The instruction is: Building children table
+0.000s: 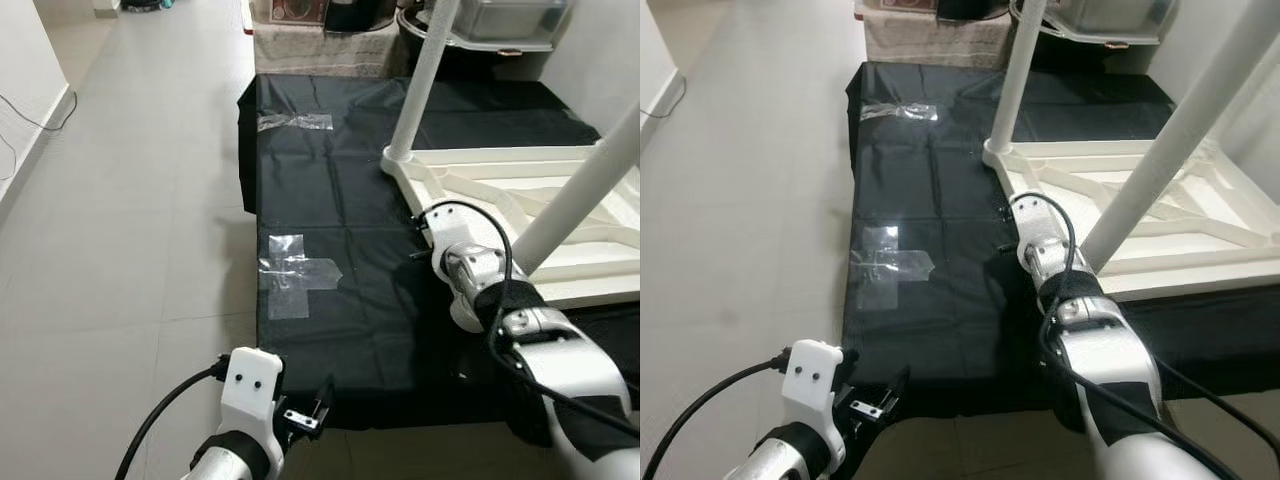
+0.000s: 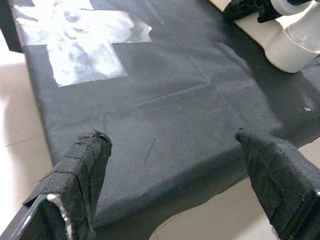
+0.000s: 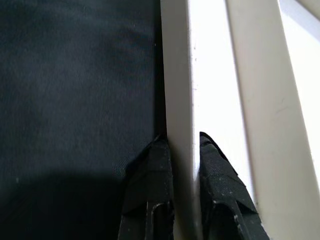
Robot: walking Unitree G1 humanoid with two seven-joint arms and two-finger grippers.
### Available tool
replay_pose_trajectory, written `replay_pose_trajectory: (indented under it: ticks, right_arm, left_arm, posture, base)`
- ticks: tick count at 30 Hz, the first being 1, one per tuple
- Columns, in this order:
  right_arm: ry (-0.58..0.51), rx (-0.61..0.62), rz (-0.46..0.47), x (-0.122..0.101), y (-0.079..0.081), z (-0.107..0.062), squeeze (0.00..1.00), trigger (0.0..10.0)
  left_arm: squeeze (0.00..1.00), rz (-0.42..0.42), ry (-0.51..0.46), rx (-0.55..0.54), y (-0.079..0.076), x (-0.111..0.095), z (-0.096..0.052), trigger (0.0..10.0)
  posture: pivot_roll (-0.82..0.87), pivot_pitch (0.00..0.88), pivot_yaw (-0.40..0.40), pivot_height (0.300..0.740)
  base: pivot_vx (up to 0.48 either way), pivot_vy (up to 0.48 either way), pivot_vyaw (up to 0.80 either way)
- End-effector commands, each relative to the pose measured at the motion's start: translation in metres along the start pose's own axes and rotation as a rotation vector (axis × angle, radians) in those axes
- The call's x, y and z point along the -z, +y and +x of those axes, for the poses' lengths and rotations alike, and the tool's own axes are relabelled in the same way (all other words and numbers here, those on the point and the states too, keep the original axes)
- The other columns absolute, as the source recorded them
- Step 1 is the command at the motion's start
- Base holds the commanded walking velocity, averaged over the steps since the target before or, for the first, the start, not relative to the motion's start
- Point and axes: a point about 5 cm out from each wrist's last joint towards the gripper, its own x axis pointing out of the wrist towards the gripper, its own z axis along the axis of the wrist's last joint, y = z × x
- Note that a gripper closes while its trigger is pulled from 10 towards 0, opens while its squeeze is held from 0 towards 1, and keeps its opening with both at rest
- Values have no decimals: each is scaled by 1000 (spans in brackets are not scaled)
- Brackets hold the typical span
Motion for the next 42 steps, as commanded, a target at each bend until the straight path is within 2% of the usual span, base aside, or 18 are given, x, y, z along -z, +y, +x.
replay_pose_trajectory:
  ticks: [1,3,9,10,11,12,16,17,18,21,23,25,30,32,34,40,41,42]
  right_arm:
    - [107,-281,7,40,31,7,0,0]
    - [122,-382,-99,49,28,4,0,0]
    - [117,-511,-226,57,25,-4,0,0]
    - [92,-595,-291,60,24,-10,0,0]
    - [92,-595,-291,60,24,-10,0,0]
    - [68,-688,-352,64,23,-18,0,0]
    - [56,-750,-390,67,24,-23,0,0]
    - [37,-848,-472,73,22,-32,0,0]
    - [37,-848,-472,73,22,-32,0,0]
    - [14,-1032,-625,83,18,-53,0,0]
    - [14,-1032,-625,83,18,-53,0,0]
    - [-9,-1099,-690,85,13,-62,0,0]
    - [-37,-1100,-725,83,11,-65,0,0]
    - [-154,-1007,-719,70,15,-59,0,10000]
    - [-209,-951,-712,61,17,-54,0,10000]
    - [-218,-937,-732,59,17,-54,0,10000]
    - [-219,-945,-725,55,16,-55,1000,10000]
    - [-219,-945,-725,55,16,-55,1000,10000]
  left_arm:
    - [0,-9,13,7,0,4,1,10000]
    - [0,-2,12,5,3,5,4,10000]
    - [0,5,11,4,6,7,8,10000]
    - [0,6,10,4,7,8,10,10000]
    - [0,6,10,4,7,8,10,10000]
    - [0,8,10,5,7,8,11,10000]
    - [0,9,10,5,8,9,12,10000]
    - [0,11,8,5,9,10,14,10000]
    - [0,11,8,5,9,10,14,10000]
    - [0,14,5,6,10,11,16,10000]
    - [0,14,5,6,10,11,16,10000]
    - [0,16,1,8,11,10,17,10000]
    - [0,17,-2,9,11,10,18,10000]
    - [0,19,-5,8,11,11,18,10000]
    - [0,19,-7,7,11,11,18,10000]
    - [0,19,-8,7,11,11,18,10000]
    - [0,19,-9,6,12,11,18,10000]
    - [0,19,-9,6,12,11,18,10000]
  posture:
    - [47,168,-59,740]
    - [47,147,-62,740]
    - [41,116,-62,740]
    - [41,104,-62,740]
    - [41,104,-62,740]
    - [41,93,-65,740]
    - [40,91,-65,740]
    - [39,69,-65,740]
    - [39,69,-65,740]
    - [33,67,-62,740]
    - [33,67,-62,740]
    - [34,69,-66,740]
    - [33,70,-65,740]
    - [35,70,-70,740]
    - [36,70,-70,740]
    - [37,70,-70,740]
    - [37,69,-71,740]
    - [37,69,-71,740]
  base:
    - [0,0,0]
    - [0,0,0]
    - [0,0,0]
    - [0,0,0]
    - [0,0,0]
    - [0,0,0]
    - [0,0,0]
    - [0,0,0]
    - [0,0,0]
    - [0,0,0]
    - [0,0,0]
    - [0,0,0]
    - [0,0,0]
    - [0,0,0]
    - [0,0,0]
    - [0,0,0]
    - [0,0,0]
    - [0,0,0]
